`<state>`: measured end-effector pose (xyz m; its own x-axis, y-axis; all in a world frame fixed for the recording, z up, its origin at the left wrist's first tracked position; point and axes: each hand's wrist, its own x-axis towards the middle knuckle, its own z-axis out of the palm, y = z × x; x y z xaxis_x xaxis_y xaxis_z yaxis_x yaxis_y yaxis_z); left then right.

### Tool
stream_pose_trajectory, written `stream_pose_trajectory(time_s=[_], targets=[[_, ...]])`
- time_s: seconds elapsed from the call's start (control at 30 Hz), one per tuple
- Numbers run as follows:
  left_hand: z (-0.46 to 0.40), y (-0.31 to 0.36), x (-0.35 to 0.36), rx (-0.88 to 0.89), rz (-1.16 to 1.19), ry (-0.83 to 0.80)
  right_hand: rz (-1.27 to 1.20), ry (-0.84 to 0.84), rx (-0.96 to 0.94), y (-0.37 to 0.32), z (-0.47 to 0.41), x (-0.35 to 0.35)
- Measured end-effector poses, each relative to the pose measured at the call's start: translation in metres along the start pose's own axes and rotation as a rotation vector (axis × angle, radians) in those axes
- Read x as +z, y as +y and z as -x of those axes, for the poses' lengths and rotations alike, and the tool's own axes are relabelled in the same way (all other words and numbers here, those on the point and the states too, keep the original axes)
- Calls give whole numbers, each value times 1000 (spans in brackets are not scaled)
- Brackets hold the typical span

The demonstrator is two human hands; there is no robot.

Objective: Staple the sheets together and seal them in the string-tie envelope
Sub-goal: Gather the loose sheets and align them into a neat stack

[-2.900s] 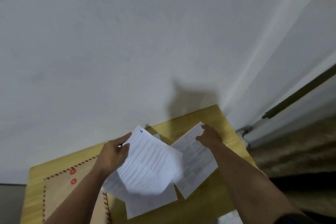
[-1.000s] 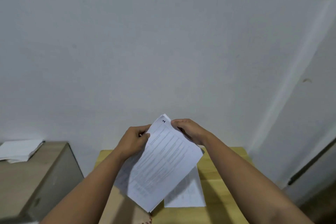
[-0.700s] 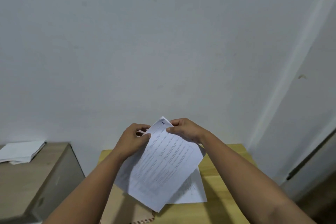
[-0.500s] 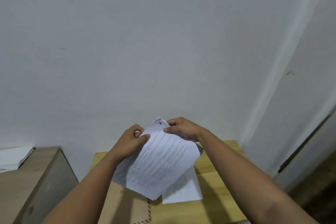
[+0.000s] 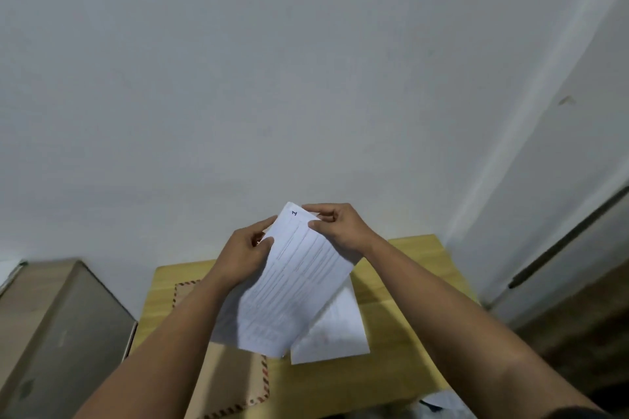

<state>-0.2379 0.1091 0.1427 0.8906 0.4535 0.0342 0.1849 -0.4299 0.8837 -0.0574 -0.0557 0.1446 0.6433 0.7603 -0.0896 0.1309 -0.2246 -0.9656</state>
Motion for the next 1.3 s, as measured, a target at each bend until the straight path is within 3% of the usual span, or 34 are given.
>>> stream_pose_trajectory(time_s=[0.2,0.3,0.47,0.57,0.73,1.07,1.3], targets=[[-45,-50,17,-136,-50,-34,78,50,188,70,-57,-20],[-61,-80,18,-215,-105,-32,332,82,303,135,-83,-35],[-83,-125,15,-348,-54,-37,702,-169,422,221,-121,-37],[-90,-145,17,-416,-36,-17,924,-306,351,247,-150,-22],[-93,-168,18,-483,-27,-45,1086,-431,265,273,-175,-5],[-88,-172,10,-534,-11,-66,1105,-410,350,276,-179,-6],[-65,-156,1,-468,-6,-65,710,-338,338,238,-148,-13]])
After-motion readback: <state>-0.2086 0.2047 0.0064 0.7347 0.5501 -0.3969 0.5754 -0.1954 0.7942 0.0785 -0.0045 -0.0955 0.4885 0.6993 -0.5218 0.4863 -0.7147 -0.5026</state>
